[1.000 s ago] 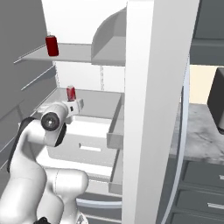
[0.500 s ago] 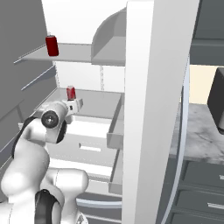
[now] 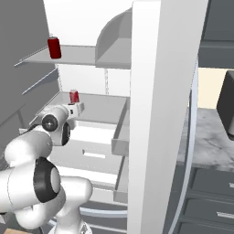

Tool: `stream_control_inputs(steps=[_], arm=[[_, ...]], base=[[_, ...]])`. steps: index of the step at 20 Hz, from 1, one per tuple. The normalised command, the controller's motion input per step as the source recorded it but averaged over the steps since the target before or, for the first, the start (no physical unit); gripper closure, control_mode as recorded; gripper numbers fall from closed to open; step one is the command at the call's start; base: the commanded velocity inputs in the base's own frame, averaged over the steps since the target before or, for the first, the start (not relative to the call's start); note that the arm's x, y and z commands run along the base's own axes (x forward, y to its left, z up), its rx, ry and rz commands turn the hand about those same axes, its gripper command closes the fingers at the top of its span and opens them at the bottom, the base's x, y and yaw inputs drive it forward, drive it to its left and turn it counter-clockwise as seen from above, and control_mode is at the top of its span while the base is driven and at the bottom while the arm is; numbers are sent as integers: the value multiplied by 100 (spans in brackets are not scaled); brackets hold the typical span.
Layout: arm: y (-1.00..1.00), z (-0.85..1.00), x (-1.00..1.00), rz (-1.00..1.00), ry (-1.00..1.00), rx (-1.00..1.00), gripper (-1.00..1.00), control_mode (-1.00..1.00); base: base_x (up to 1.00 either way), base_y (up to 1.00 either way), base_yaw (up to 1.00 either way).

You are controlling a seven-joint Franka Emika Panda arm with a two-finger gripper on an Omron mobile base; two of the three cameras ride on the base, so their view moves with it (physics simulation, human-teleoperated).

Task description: Open the fridge, grab two sodas, and place both sodas inside the bowl with ice on the dining counter.

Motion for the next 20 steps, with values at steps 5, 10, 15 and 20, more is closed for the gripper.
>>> stream_control_inputs(steps=[5, 10, 15, 20], arm=[[29, -5, 34, -1, 0, 6, -100, -100], [16, -2, 37, 0, 2, 4, -100, -100], [8, -9, 37, -1, 1, 0, -100, -100], [7, -7, 36, 0, 1, 0, -100, -100]], base=[[0, 0, 0], [0, 0, 0], [0, 0, 0], [0, 0, 0]])
